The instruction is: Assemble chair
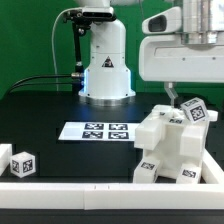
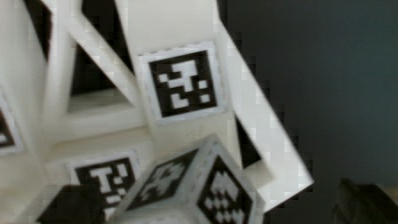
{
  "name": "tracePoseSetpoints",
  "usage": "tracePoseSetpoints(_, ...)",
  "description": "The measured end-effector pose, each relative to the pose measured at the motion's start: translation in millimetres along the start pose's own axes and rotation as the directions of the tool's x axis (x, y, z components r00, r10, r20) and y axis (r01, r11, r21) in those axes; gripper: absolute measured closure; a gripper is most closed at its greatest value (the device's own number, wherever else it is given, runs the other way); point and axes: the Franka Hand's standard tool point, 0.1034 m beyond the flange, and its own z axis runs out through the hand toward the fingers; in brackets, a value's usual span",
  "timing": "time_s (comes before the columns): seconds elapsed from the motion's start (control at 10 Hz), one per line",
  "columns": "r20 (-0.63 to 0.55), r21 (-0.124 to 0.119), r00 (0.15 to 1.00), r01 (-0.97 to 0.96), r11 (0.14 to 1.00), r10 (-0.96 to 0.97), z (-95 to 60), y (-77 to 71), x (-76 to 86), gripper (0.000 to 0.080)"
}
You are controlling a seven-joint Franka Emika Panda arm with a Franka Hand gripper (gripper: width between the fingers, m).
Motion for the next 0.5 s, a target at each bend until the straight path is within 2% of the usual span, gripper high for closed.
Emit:
tracePoseSetpoints(0.2,0.006,-0.002,1.000,0.028,1.000,-0.028,4.6,1.5,-0.5,0.0151)
tracePoseSetpoints(0.4,0.008,-0.004,1.000,0.028,1.000,-0.028,5.4,2.2,-1.2,0.0427)
tracePoseSetpoints(0.5,0.009,-0.005,1.000,0.028,1.000,-0.028,5.7,2.6,-1.2,0.0427)
